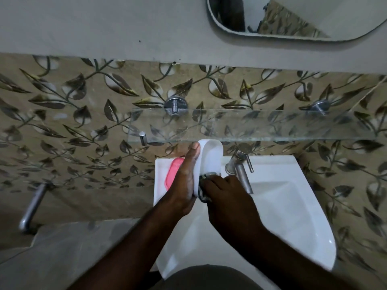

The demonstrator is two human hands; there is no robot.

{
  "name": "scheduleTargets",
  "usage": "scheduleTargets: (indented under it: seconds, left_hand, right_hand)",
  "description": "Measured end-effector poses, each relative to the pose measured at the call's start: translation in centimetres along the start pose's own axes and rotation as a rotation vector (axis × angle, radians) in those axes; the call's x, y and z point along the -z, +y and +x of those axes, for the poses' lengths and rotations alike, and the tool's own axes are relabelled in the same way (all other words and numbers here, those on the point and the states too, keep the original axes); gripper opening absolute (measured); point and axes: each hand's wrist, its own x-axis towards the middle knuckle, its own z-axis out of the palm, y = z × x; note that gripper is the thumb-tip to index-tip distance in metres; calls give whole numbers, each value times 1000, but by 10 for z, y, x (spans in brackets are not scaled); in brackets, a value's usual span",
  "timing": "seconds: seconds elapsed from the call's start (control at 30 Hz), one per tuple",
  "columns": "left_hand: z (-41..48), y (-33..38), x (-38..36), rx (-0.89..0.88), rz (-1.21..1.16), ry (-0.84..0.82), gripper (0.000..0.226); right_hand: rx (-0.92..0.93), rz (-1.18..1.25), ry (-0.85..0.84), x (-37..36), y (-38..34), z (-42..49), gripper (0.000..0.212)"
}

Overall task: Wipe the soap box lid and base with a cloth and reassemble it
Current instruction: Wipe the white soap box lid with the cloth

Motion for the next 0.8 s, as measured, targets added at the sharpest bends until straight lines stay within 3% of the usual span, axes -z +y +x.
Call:
scheduleTargets:
  seconds: [0.1,0.13,0.2,0.27,0.3,0.37,0.4,0.5,0.63,0.73,0.8]
  left_hand:
    - [0,-14,1,-20,65,28,33]
    - [-1,-16,2,-39,55,41,32]
    - [-1,-15,4,-66,66,37,32]
    - [-1,-9,-1,-62,98,22,32]
    - [-2,-9,-3,-37,92,27,32]
    - [-1,-9,-3,33,92,83,36]
    - [-1,-8,-4,71,100,111,41]
    - [2,-4,-8,140,148,130,39]
    - [-5,-13,-7,60,150,170,34]
    - [-7,-25,0,-32,125,106,43]
    - [-11,-25,-4,10,71,57,58]
  right_hand:
    - [-239,562,-200,9,-4,-1,16]
    - [-286,730,-209,13,-5,-3,17]
    - [-324,831,-180,12,-1,-9,21]
    - [-257,783,-156,9,-2,-17,19]
    - [-130,604,-110,3,5,-20,21]
    - [125,38,-105,-6,18,-18,47]
    - [209,-124,-126,-8,26,-17,56]
    - [150,-137,-116,-6,27,-9,49]
    - [-224,447,-280,-2,3,-11,13]
    - [-408,809,-259,12,-2,-5,19]
    - [-602,1258,-298,16,1,2,20]
